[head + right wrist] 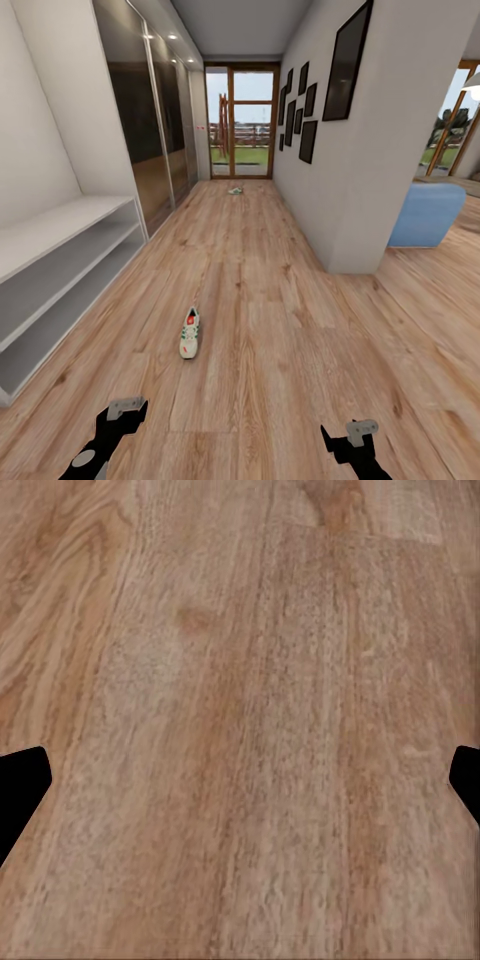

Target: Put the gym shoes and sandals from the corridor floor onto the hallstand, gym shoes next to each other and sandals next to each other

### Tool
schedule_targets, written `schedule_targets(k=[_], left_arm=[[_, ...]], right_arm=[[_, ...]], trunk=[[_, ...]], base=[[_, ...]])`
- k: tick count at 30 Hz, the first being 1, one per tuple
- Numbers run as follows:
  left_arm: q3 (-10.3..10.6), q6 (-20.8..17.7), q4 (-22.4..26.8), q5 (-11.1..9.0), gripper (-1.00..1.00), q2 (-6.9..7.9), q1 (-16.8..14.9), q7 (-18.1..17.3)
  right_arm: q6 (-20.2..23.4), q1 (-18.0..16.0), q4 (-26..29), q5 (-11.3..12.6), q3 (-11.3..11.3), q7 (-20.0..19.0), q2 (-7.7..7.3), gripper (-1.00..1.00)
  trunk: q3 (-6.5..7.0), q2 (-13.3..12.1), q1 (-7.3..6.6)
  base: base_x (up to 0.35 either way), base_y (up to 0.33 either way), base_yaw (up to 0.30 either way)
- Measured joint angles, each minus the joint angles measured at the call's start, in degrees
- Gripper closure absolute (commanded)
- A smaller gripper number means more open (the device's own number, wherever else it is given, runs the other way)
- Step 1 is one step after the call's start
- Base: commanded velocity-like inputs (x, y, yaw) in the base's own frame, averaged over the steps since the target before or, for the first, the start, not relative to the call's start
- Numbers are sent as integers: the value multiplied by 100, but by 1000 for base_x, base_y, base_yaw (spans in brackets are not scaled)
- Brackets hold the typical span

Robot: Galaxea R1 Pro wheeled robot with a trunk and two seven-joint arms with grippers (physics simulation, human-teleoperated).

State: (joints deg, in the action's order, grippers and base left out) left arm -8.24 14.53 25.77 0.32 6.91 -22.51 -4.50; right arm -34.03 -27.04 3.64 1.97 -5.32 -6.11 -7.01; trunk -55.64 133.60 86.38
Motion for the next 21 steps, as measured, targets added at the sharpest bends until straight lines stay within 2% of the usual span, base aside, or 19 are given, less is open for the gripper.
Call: schedule_targets(k=[21], left_arm=[[0, 2, -1, 0, -100, -2, -2, 1]], right_arm=[[0, 1, 0, 0, -2, 0, 0, -100]], trunk=[[0, 0, 0]], base=[[286, -152, 0]])
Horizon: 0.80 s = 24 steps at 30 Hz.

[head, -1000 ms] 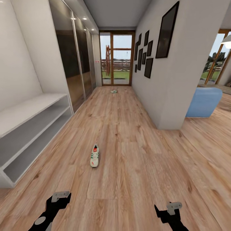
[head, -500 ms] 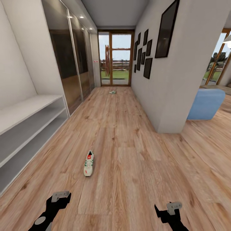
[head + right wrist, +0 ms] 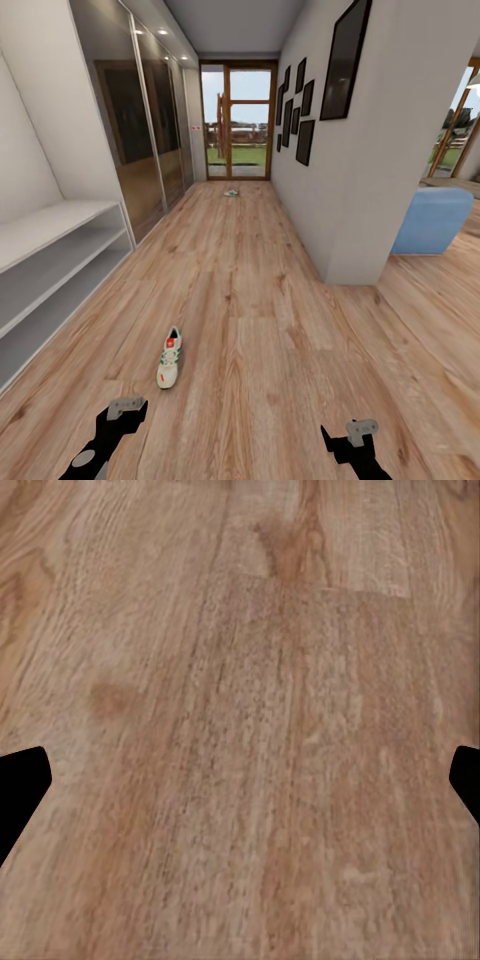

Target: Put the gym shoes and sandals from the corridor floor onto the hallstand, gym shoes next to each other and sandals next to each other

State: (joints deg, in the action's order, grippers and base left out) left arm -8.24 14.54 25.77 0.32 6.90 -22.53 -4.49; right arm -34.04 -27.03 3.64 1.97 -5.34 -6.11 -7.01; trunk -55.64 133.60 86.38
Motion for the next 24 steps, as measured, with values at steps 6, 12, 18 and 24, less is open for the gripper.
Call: schedule_targets(k=[6, 12, 18, 24], left_arm=[[-5, 0, 1, 0, -100, 0, 2, -2], [-4, 0, 0, 0, -100, 0, 3, -4], [-6, 0, 1, -6, -100, 3, 1, -5], [-8, 0, 1, -8, -100, 8, -1, -5]], right_arm=[[0, 0, 0, 0, 1, 0, 0, -100], [0, -1, 0, 0, -1, 0, 0, -100], [0, 0, 0, 0, -3, 0, 0, -100], [0, -1, 0, 0, -5, 1, 0, -100]], trunk=[[0, 0, 0], [0, 0, 0], [0, 0, 0], [0, 0, 0]], base=[[286, -160, 0], [286, -164, 0], [286, -165, 0], [286, -166, 0]])
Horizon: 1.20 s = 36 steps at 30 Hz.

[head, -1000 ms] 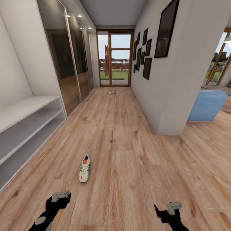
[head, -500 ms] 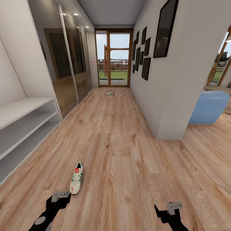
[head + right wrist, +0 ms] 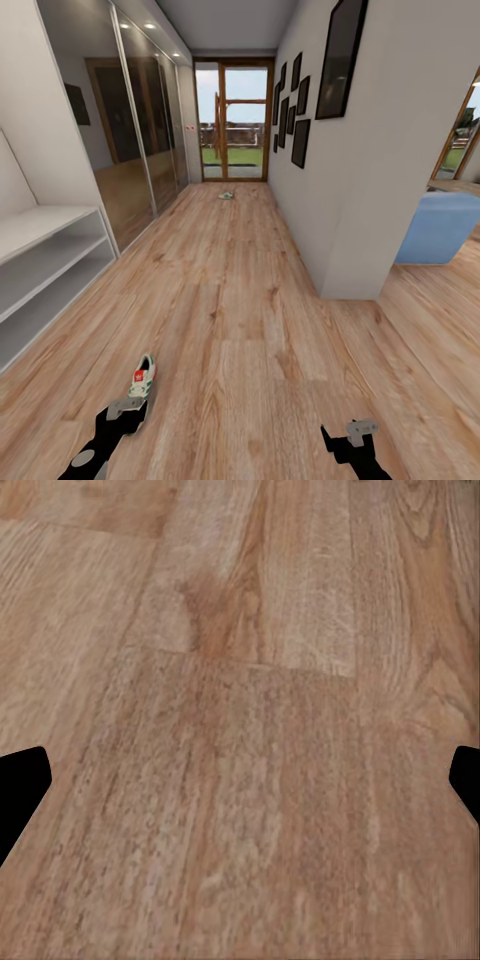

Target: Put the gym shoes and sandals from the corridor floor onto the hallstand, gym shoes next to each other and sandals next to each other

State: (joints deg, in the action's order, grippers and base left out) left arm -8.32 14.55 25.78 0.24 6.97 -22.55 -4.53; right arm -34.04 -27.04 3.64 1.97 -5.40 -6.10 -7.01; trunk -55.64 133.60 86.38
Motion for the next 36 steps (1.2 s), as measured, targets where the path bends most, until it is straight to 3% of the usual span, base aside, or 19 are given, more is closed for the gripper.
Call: schedule_targets(k=[27, 36], left_arm=[[-8, 0, 0, -6, -100, 1, 3, 0], [-17, -1, 18, -25, -100, 6, 2, 0]], right_arm=[[0, 3, 0, 0, -2, -1, 7, -100], [1, -1, -1, 0, -3, 0, 10, -100]], trunk=[[0, 0, 0], [0, 0, 0]], base=[[287, -167, 1], [301, -158, 157]])
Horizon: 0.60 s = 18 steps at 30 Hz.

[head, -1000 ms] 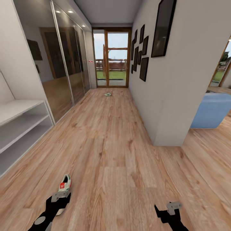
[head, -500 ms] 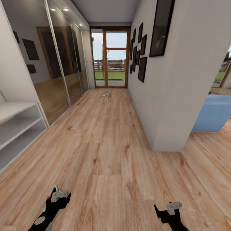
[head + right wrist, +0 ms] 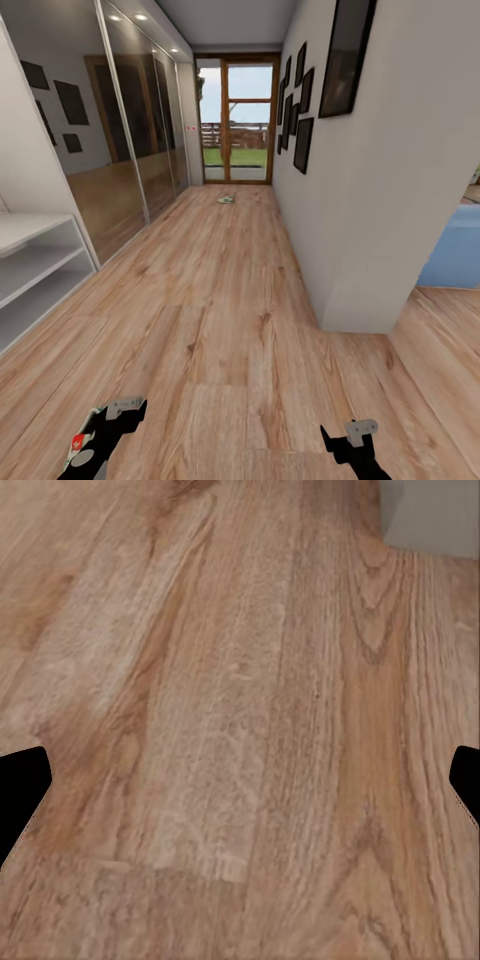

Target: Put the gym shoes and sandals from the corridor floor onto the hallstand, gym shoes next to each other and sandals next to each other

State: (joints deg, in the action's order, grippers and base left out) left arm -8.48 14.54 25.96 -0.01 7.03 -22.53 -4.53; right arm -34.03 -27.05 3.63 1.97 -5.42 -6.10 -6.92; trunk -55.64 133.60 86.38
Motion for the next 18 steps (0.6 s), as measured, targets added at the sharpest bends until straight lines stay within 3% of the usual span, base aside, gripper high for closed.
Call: schedule_targets(k=[12, 18], left_arm=[[-2, 0, 10, -7, -100, 4, 0, 0], [-2, 0, 10, -20, -100, 4, 0, 0]], right_arm=[[1, 0, 1, 0, 0, 0, 0, -100], [1, 4, 3, 0, 2, 0, 0, -100]], trunk=[[0, 0, 0], [0, 0, 0]], base=[[329, -101, 256], [336, -63, 43]])
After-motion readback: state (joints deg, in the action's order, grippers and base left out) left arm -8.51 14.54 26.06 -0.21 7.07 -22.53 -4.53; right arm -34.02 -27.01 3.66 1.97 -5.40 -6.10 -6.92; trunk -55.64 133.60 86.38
